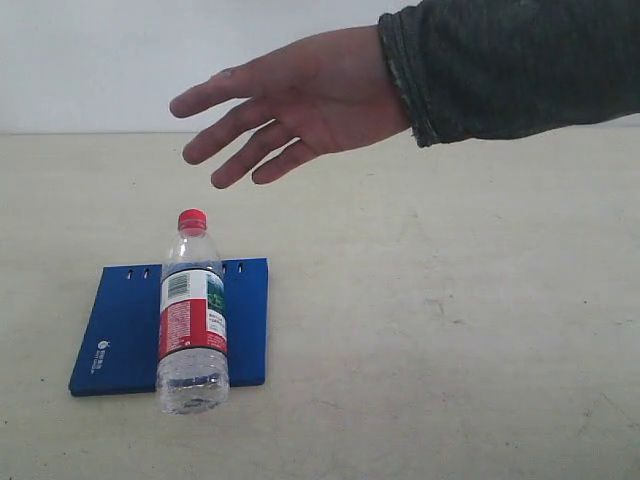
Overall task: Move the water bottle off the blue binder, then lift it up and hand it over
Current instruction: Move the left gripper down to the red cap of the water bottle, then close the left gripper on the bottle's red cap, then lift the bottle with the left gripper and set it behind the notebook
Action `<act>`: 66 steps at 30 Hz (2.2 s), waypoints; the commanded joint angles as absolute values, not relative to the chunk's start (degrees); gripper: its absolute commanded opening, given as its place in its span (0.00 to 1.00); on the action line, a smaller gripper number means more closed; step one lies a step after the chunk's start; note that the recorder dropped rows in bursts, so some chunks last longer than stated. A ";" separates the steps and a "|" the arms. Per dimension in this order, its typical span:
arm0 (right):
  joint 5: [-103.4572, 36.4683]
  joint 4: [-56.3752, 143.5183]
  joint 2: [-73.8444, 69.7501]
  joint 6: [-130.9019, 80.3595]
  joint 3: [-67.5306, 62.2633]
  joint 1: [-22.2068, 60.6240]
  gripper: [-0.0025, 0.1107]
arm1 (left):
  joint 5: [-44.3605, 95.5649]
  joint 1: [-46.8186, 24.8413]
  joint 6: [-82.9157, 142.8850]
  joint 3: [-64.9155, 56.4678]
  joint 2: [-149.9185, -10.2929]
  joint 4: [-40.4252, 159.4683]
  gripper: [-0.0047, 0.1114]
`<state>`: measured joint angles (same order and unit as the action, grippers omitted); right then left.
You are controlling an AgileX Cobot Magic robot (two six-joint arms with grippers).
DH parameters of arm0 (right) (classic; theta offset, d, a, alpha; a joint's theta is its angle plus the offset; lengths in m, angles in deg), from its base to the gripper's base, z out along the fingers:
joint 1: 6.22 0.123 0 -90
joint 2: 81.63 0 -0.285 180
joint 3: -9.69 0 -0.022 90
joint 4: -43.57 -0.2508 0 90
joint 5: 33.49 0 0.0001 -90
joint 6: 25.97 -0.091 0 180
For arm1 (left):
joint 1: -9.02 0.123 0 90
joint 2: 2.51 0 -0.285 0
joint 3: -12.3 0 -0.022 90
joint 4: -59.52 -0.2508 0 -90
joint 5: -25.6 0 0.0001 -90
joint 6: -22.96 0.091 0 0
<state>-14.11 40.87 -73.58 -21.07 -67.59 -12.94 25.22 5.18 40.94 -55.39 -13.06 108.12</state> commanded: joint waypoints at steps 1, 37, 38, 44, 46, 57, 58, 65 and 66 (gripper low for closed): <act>-14.35 40.97 -73.47 -21.10 -67.53 -13.03 0.02 | 17.47 4.93 45.58 -42.09 -31.94 97.53 0.08; -14.35 40.97 -73.47 -21.10 -67.53 -13.03 0.02 | 6.62 5.04 70.36 -7.58 -117.70 121.85 0.59; -14.35 40.97 -73.47 -21.10 -67.53 -13.03 0.02 | 6.71 5.04 71.88 -7.34 -117.70 123.33 0.59; -14.35 40.97 -73.47 -21.10 -67.53 -13.03 0.02 | 5.11 5.04 77.65 -5.56 -118.04 131.54 0.59; -14.35 40.97 -73.47 -21.10 -67.53 -13.03 0.02 | 4.91 5.04 78.01 -5.25 -118.95 134.12 0.59; -14.35 40.97 -73.47 -21.10 -67.53 -13.03 0.02 | 2.85 5.04 78.04 -3.96 -121.63 139.77 0.15; -14.35 40.97 -73.47 -21.10 -67.53 -13.03 0.02 | 3.09 5.13 78.78 -2.77 -121.21 139.77 0.08; -14.35 40.97 -73.47 -21.10 -67.53 -13.03 0.02 | 8.52 9.21 90.09 6.06 -109.89 139.66 0.08; -14.35 40.97 -73.47 -21.10 -67.53 -13.03 0.02 | 13.46 9.19 97.44 6.87 -109.30 139.66 0.08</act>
<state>-14.11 40.87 -73.58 -21.07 -67.59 -12.94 5.83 8.64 86.67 4.82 -111.97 139.51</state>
